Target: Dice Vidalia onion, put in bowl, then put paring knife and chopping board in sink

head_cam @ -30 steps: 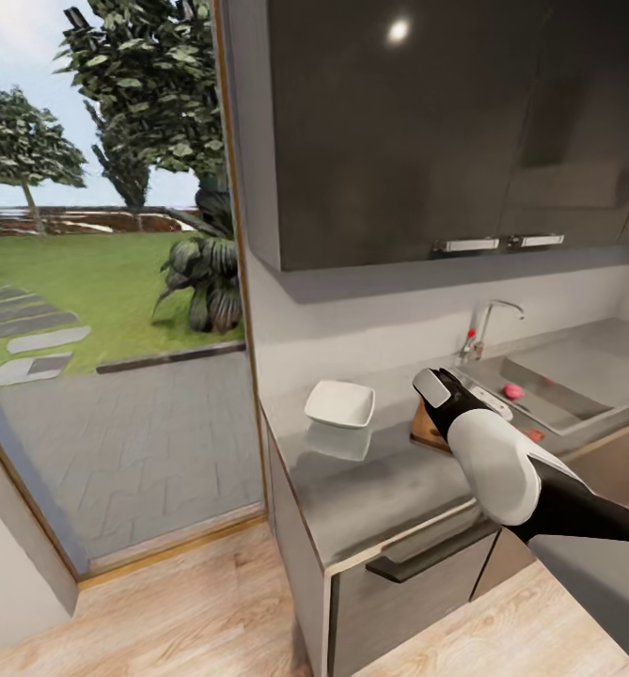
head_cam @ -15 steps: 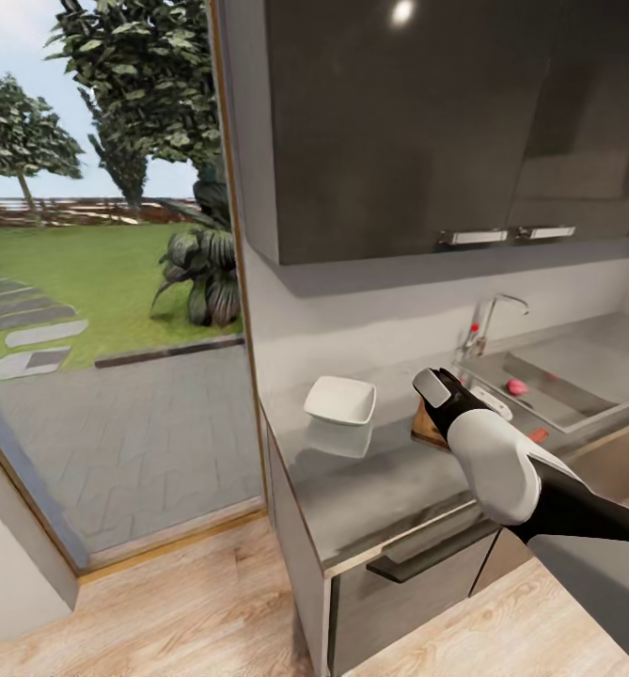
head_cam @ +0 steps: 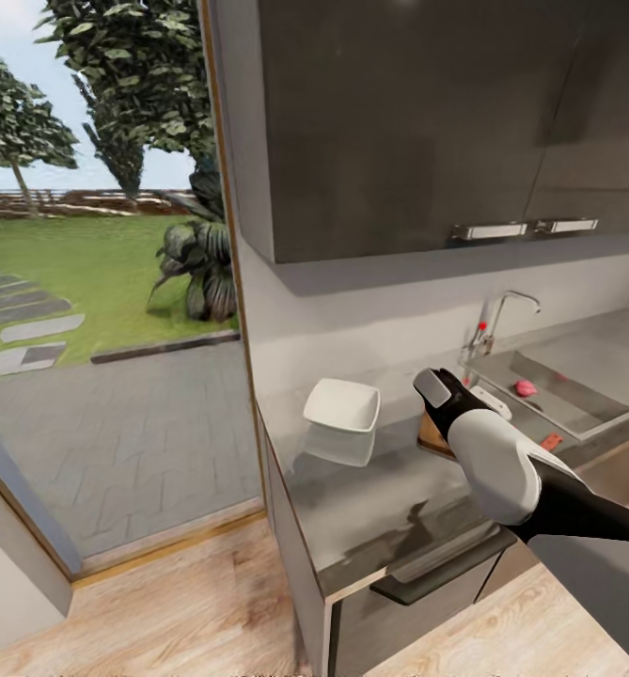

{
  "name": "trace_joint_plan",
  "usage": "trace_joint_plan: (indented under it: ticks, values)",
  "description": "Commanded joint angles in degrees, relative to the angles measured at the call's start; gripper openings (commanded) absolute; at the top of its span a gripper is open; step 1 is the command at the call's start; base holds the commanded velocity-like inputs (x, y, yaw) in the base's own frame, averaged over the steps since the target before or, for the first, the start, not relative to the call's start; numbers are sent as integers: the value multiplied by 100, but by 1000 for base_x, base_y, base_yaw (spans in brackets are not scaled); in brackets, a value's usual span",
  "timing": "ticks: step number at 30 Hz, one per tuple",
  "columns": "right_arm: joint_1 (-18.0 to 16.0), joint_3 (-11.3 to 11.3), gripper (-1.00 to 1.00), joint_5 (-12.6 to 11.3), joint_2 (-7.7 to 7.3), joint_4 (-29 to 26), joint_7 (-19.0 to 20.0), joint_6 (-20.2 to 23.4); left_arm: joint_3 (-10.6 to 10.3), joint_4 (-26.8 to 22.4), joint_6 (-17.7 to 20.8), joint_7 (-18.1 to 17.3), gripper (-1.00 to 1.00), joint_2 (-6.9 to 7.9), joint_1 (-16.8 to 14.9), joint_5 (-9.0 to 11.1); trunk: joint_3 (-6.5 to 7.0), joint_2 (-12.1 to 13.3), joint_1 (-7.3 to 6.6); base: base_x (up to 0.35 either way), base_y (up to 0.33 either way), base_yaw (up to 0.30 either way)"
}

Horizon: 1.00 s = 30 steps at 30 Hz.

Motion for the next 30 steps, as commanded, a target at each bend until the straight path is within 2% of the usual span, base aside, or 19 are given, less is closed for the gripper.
trace_joint_plan:
  ticks: [1, 8, 13, 19, 26, 30]
  values:
    - [-1, 40, 100, -45, -1, -14, -31, 60, -1, -8, -8, 1, 100, -2, 1, 2, -21, -12, 3, 12, 0, 0]
    - [0, 32, 100, -45, -12, -21, -22, 64, -8, -10, -8, 1, 100, -8, 1, -5, -86, -12, 3, 71, -25, 0]
    - [1, 38, 100, -45, -95, -19, -9, 67, -9, -4, -8, 1, 100, -8, 1, -5, -133, -12, 3, 182, -178, 0]
    - [2, 39, 100, -45, -114, -21, -3, 68, -10, -7, -8, 1, 100, -9, 1, 0, -188, -12, 3, 169, -186, 0]
    - [1, 40, 100, -45, -115, -17, -1, 69, -10, -3, -9, 1, 100, -10, 1, -2, -253, -12, 3, 22, -41, 0]
    - [4, 40, 100, -43, -115, -14, -1, 69, -15, -1, -8, 0, 100, -63, 1, 1, -291, -12, 3, -104, -162, 0]
